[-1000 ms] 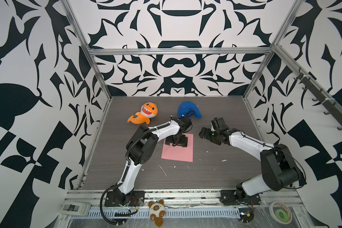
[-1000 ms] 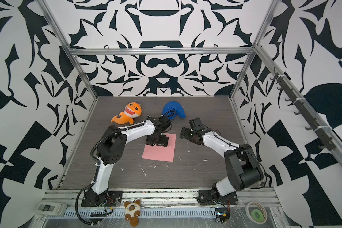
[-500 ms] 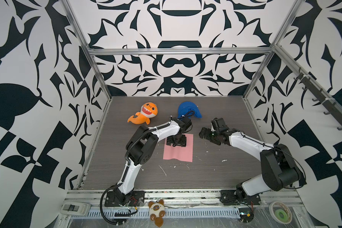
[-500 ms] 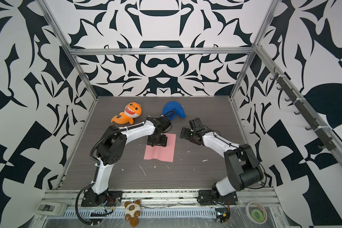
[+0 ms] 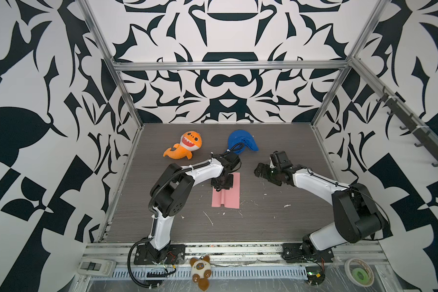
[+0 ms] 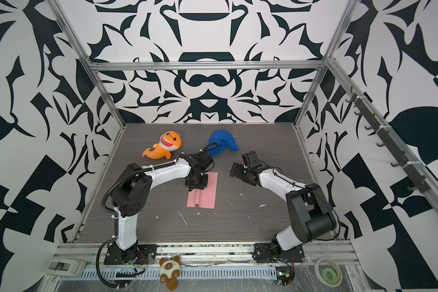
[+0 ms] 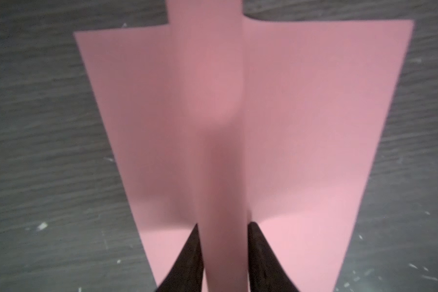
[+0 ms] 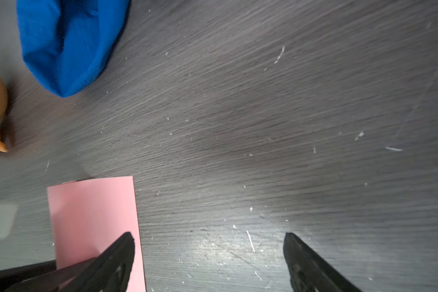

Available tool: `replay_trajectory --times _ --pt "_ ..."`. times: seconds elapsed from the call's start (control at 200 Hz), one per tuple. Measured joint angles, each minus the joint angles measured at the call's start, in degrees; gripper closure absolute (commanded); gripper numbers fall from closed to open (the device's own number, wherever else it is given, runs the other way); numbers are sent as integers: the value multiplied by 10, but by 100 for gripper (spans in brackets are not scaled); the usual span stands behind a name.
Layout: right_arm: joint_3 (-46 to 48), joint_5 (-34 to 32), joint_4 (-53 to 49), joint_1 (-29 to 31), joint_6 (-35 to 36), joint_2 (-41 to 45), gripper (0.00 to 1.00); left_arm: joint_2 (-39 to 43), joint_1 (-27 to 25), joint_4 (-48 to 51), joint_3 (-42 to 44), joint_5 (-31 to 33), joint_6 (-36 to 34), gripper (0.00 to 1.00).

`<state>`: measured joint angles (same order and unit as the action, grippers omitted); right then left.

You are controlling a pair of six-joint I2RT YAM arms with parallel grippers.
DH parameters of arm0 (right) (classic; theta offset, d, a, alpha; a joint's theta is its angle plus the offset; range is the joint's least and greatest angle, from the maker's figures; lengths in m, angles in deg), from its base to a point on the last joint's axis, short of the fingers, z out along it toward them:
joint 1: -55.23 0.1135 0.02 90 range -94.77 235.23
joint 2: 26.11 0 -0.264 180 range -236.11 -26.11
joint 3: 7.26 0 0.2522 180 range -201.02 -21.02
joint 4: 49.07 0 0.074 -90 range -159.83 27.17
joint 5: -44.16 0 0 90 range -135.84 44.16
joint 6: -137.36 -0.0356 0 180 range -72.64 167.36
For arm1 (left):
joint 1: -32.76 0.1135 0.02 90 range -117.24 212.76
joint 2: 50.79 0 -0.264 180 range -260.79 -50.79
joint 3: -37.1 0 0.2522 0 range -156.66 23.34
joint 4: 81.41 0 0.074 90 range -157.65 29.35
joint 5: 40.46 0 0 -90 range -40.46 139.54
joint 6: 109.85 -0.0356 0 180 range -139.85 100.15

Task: Fold a paper plane with a square sheet of paper (pick it up from the middle)

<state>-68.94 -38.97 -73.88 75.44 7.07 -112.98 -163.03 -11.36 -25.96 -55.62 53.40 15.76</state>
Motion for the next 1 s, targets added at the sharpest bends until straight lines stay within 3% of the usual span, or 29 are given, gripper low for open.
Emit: replay_trajectory --times 0.26,0.495,0.69,1.005 --pt "7 91 71 0 9 -5 7 150 68 -157 100 -149 24 73" --pt "10 190 141 0 12 -28 12 138 116 -316 175 -265 105 72" --pt "2 241 157 17 16 -73 29 101 121 -378 202 -288 137 70" --pt "-45 271 161 85 13 -168 56 96 139 -393 242 -281 139 66"
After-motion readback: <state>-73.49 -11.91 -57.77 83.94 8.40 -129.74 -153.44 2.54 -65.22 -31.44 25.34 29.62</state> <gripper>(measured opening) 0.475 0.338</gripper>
